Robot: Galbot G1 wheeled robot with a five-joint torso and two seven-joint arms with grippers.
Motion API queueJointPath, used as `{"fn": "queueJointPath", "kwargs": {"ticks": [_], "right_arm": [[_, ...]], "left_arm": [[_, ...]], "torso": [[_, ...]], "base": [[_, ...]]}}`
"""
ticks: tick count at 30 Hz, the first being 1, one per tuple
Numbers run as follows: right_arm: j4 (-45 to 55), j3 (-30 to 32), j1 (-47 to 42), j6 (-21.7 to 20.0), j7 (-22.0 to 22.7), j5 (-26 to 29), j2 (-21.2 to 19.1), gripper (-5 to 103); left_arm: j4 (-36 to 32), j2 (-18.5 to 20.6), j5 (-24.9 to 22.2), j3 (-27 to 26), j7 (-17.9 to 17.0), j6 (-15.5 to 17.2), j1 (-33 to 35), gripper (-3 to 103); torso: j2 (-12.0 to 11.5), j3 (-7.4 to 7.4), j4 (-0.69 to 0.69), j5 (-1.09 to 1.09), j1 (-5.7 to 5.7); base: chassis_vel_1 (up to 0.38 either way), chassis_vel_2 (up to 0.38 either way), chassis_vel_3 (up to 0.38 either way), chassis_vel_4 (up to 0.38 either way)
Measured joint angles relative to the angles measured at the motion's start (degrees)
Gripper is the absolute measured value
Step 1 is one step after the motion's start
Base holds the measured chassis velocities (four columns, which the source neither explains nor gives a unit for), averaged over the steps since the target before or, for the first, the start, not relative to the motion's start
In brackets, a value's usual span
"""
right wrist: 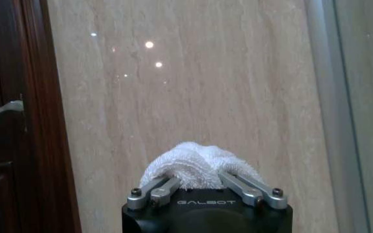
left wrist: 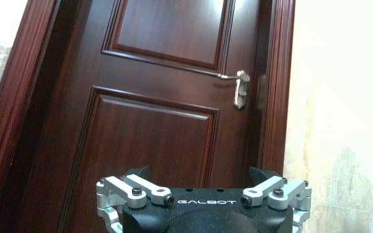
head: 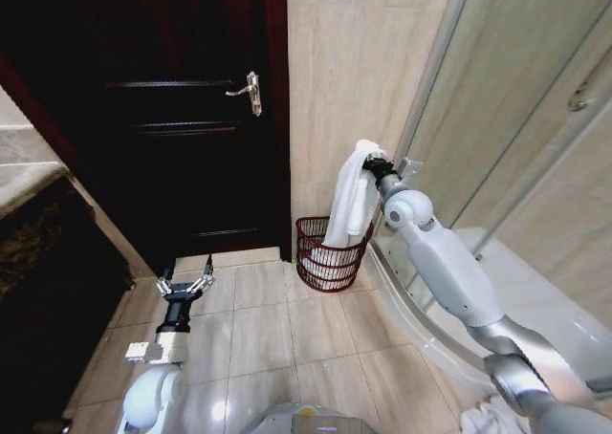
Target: Discard the used towel into the hamper.
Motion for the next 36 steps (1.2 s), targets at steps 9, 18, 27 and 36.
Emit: {"fn": "queueJointPath", "kwargs": {"ticks": [9, 18, 27, 36], "right_arm": [[1.9, 0.3, -0.6, -1.3, 2.1, 0.7, 0.3, 8], [-9.1, 0.2, -2.4, 2.5, -0.8, -3.7, 3.8, 8], [-8.3, 2.2, -0.6, 3.0, -1.2, -5.1, 4.4, 8], [-8.8, 4.4, 3.6, 2.3, -2.5, -4.9, 4.3, 8]], "left_arm": [[0.8, 0.2, 0.3, 0.8, 0.0, 0.1, -0.7, 100], [0.3, 0.1, 0.8, 1.6, -0.8, 0.2, -0.3, 100], [-0.7, 0.0, 0.6, 0.6, -0.9, -0.7, 1.7, 100], [-2.6, -0.6, 1.0, 0.8, -1.7, -0.2, 2.7, 100]], "torso": [[0.1, 0.05, -0.02, 0.0, 0.03], [0.2, 0.12, 0.01, 0.01, 0.07], [0.2, 0.13, 0.0, -0.01, 0.08], [0.3, 0.14, -0.01, 0.0, 0.09]], "base": [[-0.025, 0.028, 0.031, -0.03], [0.0, 0.0, 0.0, 0.0], [0.0, 0.0, 0.0, 0.0], [0.0, 0.0, 0.0, 0.0]]}}
